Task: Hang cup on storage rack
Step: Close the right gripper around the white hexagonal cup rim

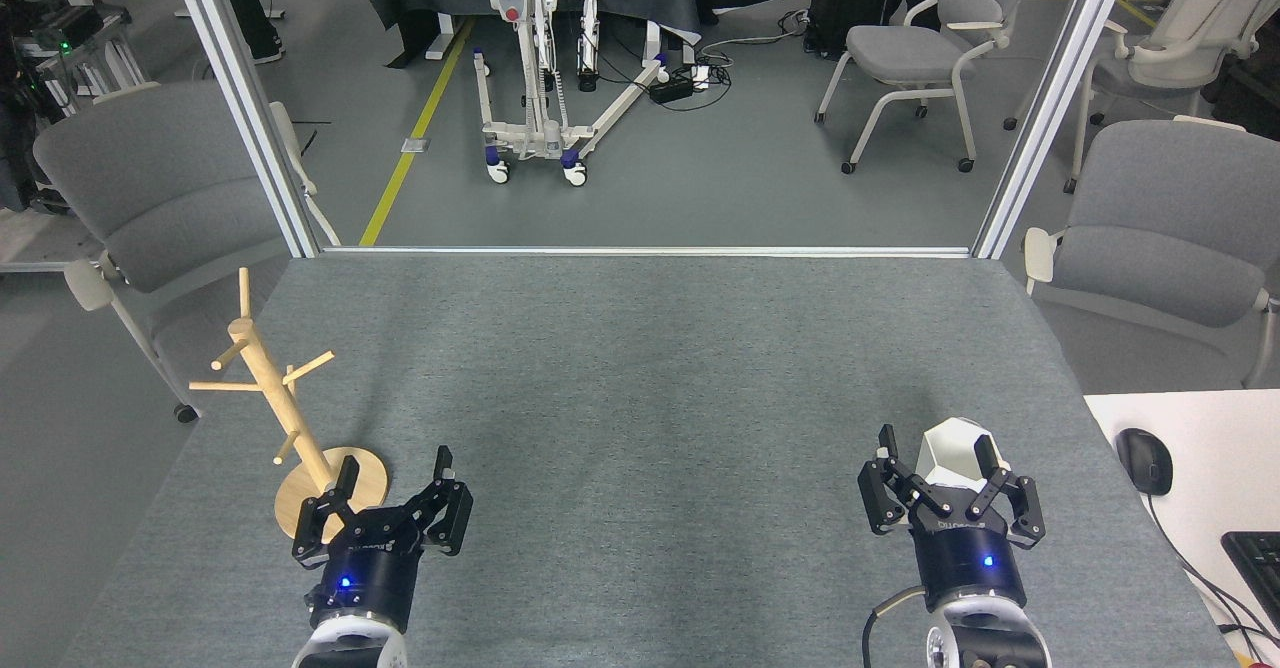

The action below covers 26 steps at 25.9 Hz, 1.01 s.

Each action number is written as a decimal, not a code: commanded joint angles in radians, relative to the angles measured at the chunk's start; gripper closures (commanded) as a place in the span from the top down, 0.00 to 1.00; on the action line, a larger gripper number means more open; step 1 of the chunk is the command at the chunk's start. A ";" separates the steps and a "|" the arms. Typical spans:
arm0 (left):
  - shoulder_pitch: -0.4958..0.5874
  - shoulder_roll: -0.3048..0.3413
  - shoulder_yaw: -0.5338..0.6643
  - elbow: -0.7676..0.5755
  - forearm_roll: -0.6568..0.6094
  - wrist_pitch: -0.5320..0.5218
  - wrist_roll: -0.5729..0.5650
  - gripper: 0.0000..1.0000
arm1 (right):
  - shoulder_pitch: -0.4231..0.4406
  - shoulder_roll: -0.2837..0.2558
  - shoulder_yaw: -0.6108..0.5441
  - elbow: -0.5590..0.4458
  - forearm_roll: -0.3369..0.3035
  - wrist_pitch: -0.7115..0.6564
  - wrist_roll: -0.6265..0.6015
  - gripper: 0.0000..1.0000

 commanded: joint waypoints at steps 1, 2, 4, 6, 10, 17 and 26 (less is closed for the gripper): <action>-0.001 -0.003 -0.002 0.000 0.000 0.003 0.003 0.99 | -0.002 -0.007 0.000 0.000 -0.001 0.000 0.000 0.99; -0.001 -0.003 -0.002 0.001 0.000 0.004 0.014 0.99 | -0.001 -0.007 0.000 0.000 -0.001 0.000 0.000 0.99; -0.001 -0.005 -0.004 -0.002 0.000 0.004 0.043 0.99 | -0.001 -0.004 0.000 0.000 0.001 0.000 0.001 0.99; -0.001 -0.007 -0.005 -0.006 0.005 0.001 0.042 0.99 | 0.001 -0.005 0.000 0.000 0.001 0.000 0.001 0.99; -0.001 -0.019 -0.004 -0.023 0.015 0.001 0.039 0.99 | 0.001 -0.005 0.000 0.000 -0.001 0.002 0.003 0.99; 0.002 -0.016 -0.005 -0.035 0.015 -0.002 0.039 0.99 | 0.001 -0.012 -0.001 0.000 0.001 0.000 0.003 0.99; 0.002 -0.016 -0.006 -0.032 0.015 -0.002 0.039 0.99 | 0.007 -0.047 -0.018 0.008 0.001 0.011 0.004 0.99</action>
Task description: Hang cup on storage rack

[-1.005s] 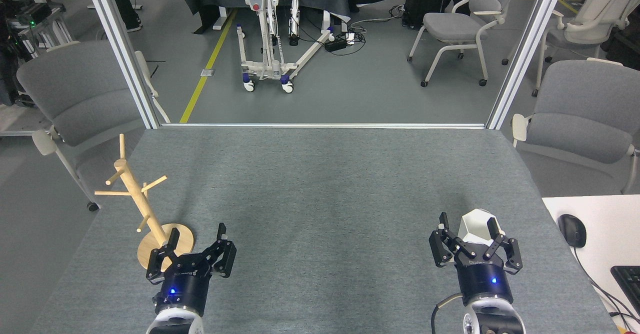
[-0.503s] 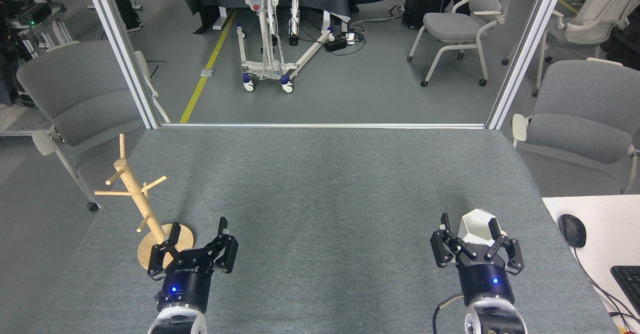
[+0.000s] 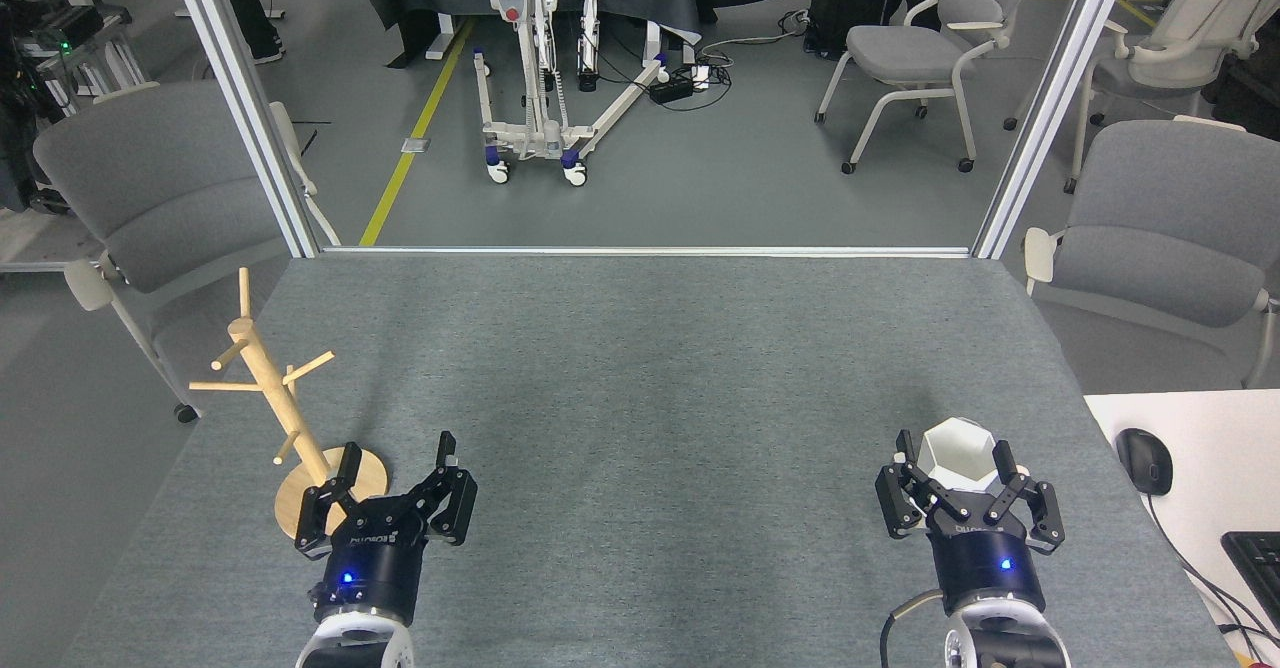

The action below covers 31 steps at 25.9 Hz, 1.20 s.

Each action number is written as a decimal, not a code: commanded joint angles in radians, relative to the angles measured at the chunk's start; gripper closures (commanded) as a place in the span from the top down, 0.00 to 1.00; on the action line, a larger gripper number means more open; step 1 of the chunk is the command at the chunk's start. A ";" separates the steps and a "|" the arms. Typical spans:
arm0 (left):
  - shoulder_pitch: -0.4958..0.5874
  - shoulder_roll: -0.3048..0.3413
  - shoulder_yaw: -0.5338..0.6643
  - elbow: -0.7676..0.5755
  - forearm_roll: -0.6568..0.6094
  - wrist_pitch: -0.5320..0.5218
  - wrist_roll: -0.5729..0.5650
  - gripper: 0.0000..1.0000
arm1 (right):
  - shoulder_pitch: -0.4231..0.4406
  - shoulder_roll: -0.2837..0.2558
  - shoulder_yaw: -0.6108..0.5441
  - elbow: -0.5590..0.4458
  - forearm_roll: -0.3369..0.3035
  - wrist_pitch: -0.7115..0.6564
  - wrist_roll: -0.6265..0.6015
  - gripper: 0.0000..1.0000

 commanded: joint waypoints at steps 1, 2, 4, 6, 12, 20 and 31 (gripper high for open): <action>0.000 0.000 0.000 0.004 0.000 0.002 0.000 0.99 | 0.002 -0.016 -0.004 0.005 0.000 0.003 0.000 0.99; -0.002 0.000 0.000 0.005 0.000 0.002 0.000 0.99 | 0.002 -0.018 -0.012 0.008 0.000 0.001 0.000 0.99; -0.002 0.000 0.000 0.007 0.000 0.002 0.000 0.99 | 0.005 -0.021 -0.032 0.010 -0.002 0.001 0.000 0.99; -0.002 0.000 0.002 0.012 -0.002 0.002 0.000 0.99 | 0.007 -0.021 -0.035 0.011 -0.002 0.001 0.000 0.99; -0.002 0.003 0.000 0.015 -0.005 0.002 0.000 0.99 | 0.012 -0.021 -0.035 0.011 -0.002 -0.001 -0.001 0.99; -0.002 0.002 0.000 0.016 -0.008 0.000 0.000 0.99 | 0.012 -0.028 -0.035 0.010 -0.002 0.001 -0.001 0.99; -0.002 0.010 0.000 0.022 -0.009 0.000 0.000 0.99 | 0.001 -0.067 -0.122 0.177 -0.006 0.001 -0.003 0.99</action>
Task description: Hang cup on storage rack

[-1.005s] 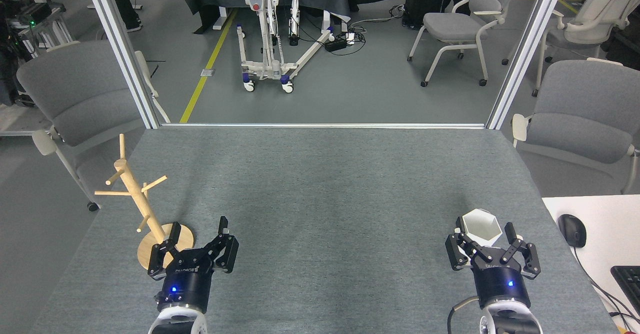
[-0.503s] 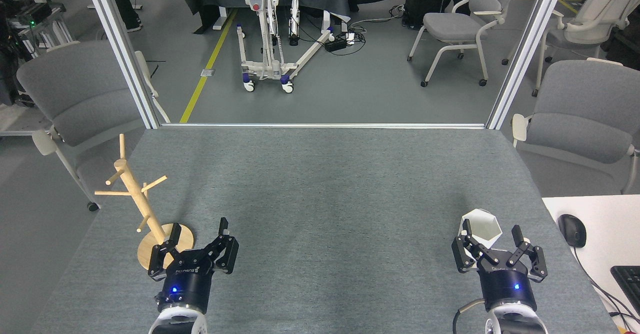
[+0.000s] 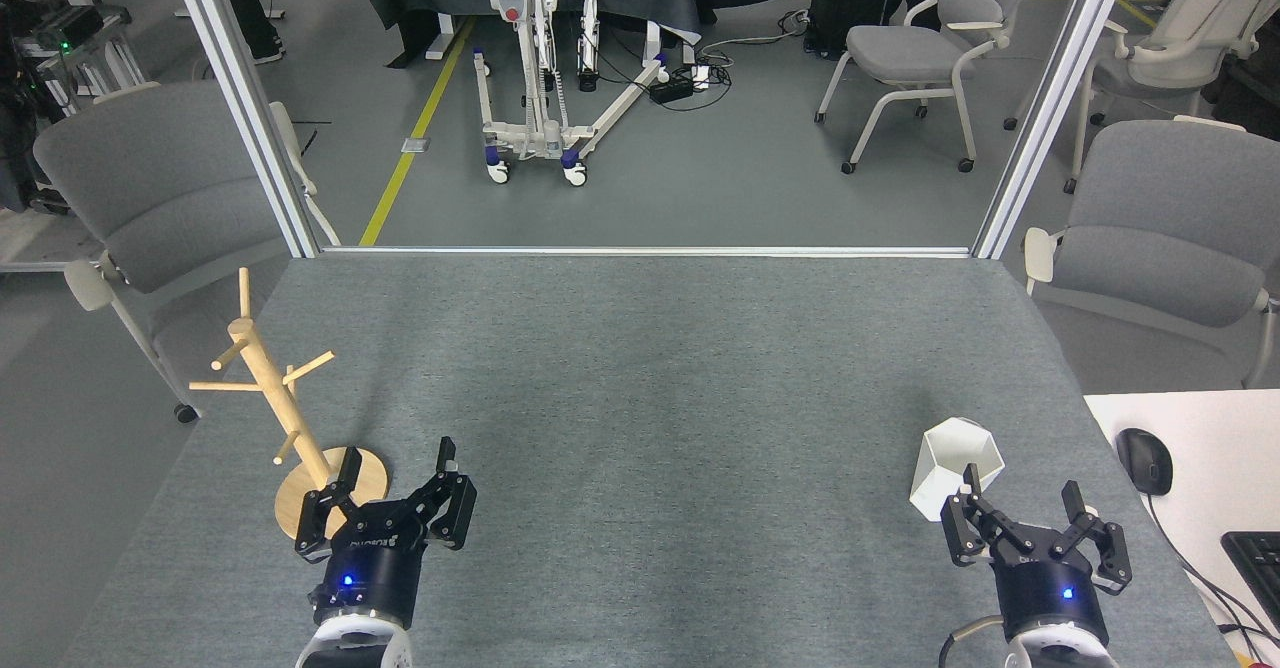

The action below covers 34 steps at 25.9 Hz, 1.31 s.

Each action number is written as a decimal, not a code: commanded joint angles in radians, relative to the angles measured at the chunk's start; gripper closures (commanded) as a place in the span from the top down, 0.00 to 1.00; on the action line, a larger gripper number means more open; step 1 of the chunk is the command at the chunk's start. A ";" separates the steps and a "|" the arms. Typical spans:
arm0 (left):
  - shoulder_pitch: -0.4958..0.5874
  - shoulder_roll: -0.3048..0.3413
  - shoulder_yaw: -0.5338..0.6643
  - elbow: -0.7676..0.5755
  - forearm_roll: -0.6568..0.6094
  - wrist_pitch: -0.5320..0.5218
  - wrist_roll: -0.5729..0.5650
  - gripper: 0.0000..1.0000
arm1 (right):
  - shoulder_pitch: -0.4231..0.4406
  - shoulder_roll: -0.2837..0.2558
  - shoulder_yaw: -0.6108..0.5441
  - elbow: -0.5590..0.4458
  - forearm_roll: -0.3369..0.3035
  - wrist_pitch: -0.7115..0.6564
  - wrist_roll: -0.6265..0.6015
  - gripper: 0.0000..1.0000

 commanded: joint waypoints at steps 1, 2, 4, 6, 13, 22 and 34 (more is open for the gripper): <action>0.000 0.001 0.000 0.002 0.000 0.000 0.000 0.99 | -0.017 -0.011 -0.017 0.085 -0.001 0.003 -0.001 0.99; 0.000 0.001 0.000 0.002 0.000 0.000 0.000 0.99 | -0.021 -0.011 -0.017 0.094 -0.001 0.004 -0.003 0.99; 0.000 0.001 0.000 0.002 -0.001 0.000 0.000 0.99 | -0.041 -0.011 -0.017 0.116 -0.001 0.004 -0.004 0.99; 0.000 0.000 0.000 0.002 -0.001 0.000 0.001 0.99 | -0.066 -0.011 -0.016 0.137 0.000 0.004 -0.004 0.99; -0.001 -0.002 0.000 0.002 -0.001 0.000 0.000 0.99 | -0.106 -0.011 -0.004 0.199 0.005 0.003 -0.006 0.99; -0.003 -0.003 0.000 0.002 -0.001 0.002 0.000 0.99 | -0.136 -0.002 0.002 0.243 0.011 0.004 -0.009 0.99; -0.009 -0.003 0.000 0.015 -0.001 0.002 0.000 0.99 | -0.139 0.004 0.067 0.243 0.016 0.067 -0.011 0.99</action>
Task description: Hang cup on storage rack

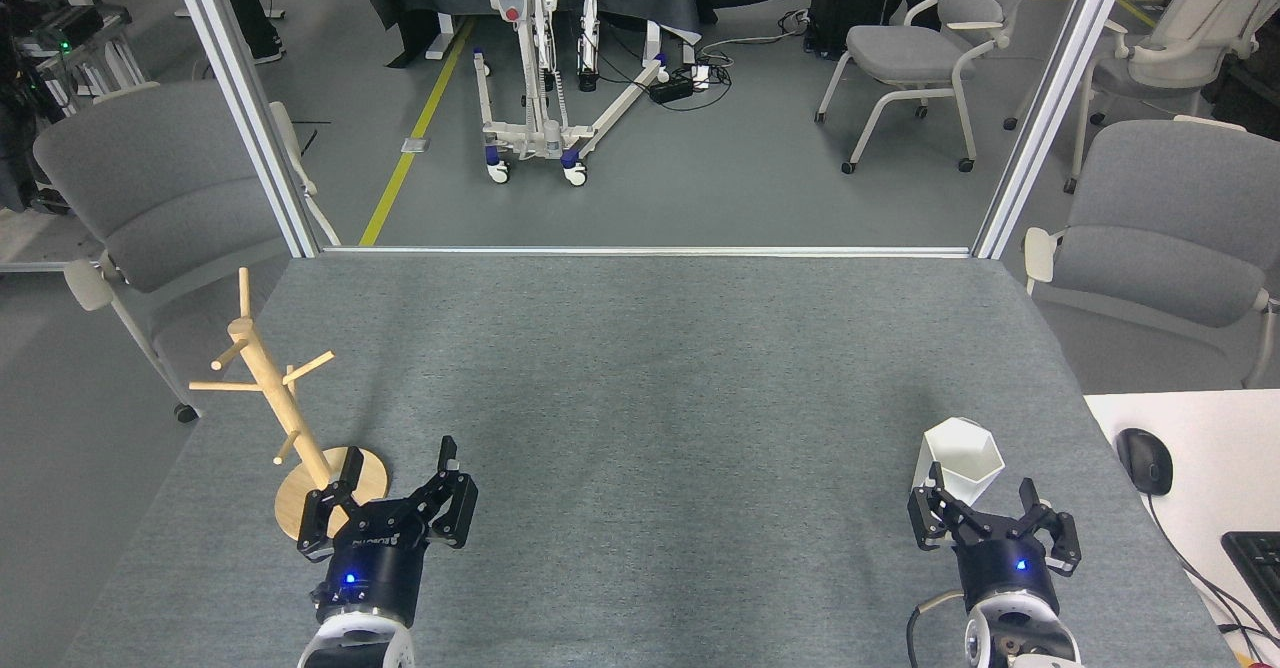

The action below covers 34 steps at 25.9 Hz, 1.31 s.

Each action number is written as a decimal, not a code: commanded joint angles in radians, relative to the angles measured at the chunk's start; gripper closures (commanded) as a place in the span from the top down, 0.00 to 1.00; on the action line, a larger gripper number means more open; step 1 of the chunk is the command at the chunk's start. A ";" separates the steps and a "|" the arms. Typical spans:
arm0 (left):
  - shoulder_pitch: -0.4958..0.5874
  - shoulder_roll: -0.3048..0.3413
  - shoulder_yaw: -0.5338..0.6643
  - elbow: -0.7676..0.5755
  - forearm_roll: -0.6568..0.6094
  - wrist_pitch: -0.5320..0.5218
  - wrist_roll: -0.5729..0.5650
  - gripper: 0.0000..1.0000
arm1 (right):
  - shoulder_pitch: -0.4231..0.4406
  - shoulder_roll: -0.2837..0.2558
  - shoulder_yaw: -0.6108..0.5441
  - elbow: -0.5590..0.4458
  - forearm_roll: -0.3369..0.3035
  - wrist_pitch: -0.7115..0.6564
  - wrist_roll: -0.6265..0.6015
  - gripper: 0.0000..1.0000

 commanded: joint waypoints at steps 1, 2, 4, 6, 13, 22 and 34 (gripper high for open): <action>-0.002 0.002 0.000 0.004 0.000 0.000 0.000 0.99 | 0.001 -0.001 0.025 0.000 0.000 0.030 -0.003 0.99; -0.002 0.002 -0.001 0.004 0.000 0.000 0.000 0.99 | 0.001 -0.001 0.026 0.000 0.000 0.030 -0.013 0.99; 0.000 0.003 0.000 0.005 0.001 -0.002 0.000 0.99 | 0.001 -0.002 0.026 0.000 0.002 0.030 -0.048 0.99; 0.000 0.003 -0.001 0.010 0.000 -0.002 0.000 0.99 | 0.001 -0.001 0.029 0.000 0.002 0.029 -0.074 0.99; 0.002 0.005 -0.001 0.013 0.000 -0.002 0.000 0.99 | -0.002 -0.002 0.049 0.066 -0.001 0.018 -0.080 0.99; 0.003 0.003 -0.001 0.014 0.001 -0.002 0.000 0.99 | -0.030 -0.010 0.048 0.114 -0.008 -0.013 -0.080 0.99; -0.005 -0.001 0.000 0.047 0.000 -0.002 0.002 0.99 | -0.045 -0.016 0.046 0.115 -0.009 -0.013 -0.080 0.99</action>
